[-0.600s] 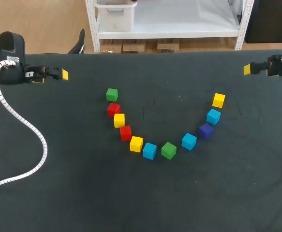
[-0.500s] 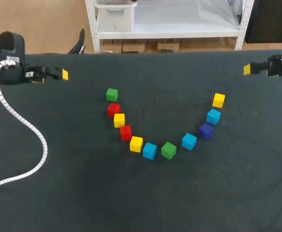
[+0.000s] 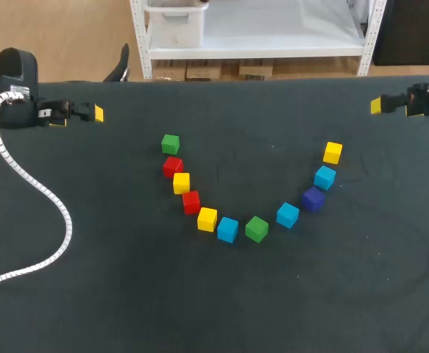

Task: Place the blue cubes, place green cubes on the blue cubes, place the yellow cubes on the green cubes, then place the red cubes on the yellow cubes, and place purple cube on the red cubes.

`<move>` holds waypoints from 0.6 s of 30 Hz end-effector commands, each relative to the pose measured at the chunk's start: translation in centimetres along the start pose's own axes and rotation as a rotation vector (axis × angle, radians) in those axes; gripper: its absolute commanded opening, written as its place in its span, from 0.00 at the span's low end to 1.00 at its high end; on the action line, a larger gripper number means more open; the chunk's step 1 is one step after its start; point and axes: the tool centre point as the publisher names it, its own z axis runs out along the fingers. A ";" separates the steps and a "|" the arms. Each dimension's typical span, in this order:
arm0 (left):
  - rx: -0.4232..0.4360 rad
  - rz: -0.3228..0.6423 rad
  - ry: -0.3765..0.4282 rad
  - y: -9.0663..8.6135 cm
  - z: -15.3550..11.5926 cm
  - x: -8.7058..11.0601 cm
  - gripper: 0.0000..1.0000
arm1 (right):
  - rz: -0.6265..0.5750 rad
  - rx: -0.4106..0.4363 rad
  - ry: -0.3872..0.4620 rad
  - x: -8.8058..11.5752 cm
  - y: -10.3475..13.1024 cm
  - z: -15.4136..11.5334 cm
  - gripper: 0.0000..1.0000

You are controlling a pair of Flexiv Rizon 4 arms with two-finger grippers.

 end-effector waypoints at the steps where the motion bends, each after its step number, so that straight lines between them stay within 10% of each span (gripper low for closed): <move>1: 0.000 0.000 0.000 0.0 0.0 0.0 1.00 | 0.000 0.000 0.000 0.0 0.0 0.0 1.00; 18: -0.023 0.151 0.061 0.6 0.6 -0.6 1.00 | 0.000 0.000 0.000 0.0 0.0 0.0 1.00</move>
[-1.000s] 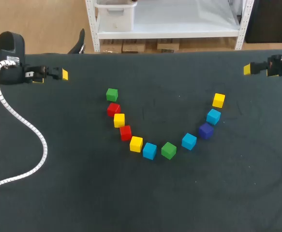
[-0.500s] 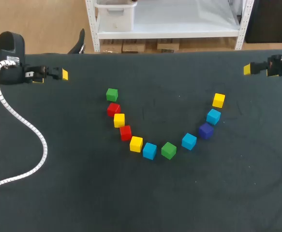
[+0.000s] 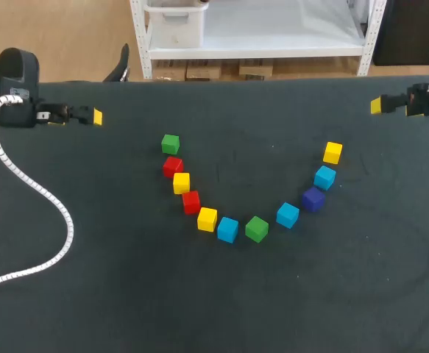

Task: Place the blue cubes, place green cubes on the blue cubes, place the yellow cubes on the green cubes, then place the red cubes on the yellow cubes, and place purple cube on the red cubes.

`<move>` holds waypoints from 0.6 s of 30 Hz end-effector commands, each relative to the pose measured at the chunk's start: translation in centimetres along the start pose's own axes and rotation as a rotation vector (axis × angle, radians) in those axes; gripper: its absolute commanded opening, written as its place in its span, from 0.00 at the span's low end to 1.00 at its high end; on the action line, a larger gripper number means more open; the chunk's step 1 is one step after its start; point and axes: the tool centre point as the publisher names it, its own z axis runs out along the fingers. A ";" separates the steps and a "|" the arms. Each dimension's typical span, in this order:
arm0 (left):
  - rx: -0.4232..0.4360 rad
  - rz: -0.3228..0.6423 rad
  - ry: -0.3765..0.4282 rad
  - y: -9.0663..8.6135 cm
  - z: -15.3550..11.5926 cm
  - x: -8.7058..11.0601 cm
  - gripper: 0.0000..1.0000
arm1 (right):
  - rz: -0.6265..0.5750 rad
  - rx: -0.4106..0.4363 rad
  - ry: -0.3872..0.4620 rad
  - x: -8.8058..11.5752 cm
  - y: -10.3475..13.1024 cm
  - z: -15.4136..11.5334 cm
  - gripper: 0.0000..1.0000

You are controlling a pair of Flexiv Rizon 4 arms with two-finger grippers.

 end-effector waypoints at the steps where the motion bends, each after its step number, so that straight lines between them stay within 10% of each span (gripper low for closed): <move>1: -0.015 0.046 0.047 0.1 0.5 -0.8 1.00 | 0.000 0.000 0.000 0.0 0.0 0.0 1.00; 9: -0.001 0.201 0.104 0.3 1.4 -1.8 1.00 | 0.000 0.000 0.000 0.0 0.0 0.0 1.00; 18: 0.201 0.429 0.078 0.8 1.9 -3.3 1.00 | 0.000 0.000 0.000 0.0 0.0 0.0 1.00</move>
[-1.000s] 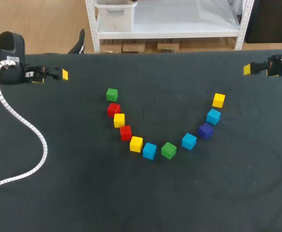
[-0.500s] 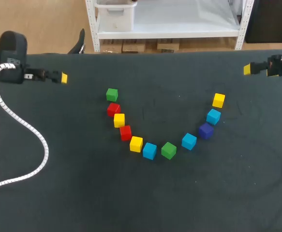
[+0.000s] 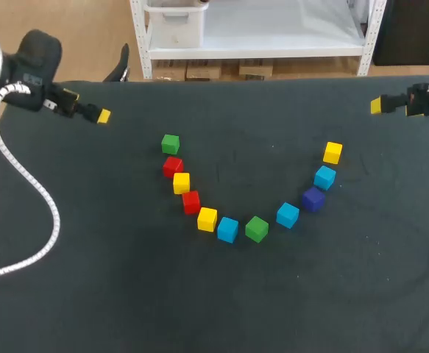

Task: Place the blue cubes, place green cubes on the blue cubes, place the yellow cubes on the green cubes, then place the red cubes on the yellow cubes, and place purple cube on the red cubes.

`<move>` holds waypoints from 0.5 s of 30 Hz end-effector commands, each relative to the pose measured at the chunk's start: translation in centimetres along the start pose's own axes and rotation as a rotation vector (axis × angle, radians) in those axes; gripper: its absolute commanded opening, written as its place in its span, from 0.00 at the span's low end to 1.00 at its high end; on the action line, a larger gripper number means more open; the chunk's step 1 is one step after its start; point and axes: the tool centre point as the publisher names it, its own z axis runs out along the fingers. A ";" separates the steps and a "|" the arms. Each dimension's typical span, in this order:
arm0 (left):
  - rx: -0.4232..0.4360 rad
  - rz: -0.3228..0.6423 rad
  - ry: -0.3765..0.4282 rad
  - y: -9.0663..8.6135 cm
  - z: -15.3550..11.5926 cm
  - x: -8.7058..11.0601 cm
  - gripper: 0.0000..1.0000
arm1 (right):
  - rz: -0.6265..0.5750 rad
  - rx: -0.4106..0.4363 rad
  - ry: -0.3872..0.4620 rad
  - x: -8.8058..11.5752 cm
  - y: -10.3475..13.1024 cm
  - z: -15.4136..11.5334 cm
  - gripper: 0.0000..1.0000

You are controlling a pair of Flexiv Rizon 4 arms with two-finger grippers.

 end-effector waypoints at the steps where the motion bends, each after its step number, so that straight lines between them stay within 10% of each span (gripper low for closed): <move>1: 0.153 0.093 -0.050 1.3 0.4 -0.5 1.00 | 0.000 0.000 0.000 0.0 0.0 0.0 1.00; 15: 0.350 0.356 -0.020 1.6 1.8 -1.7 1.00 | 0.000 0.000 0.000 0.0 0.0 0.0 1.00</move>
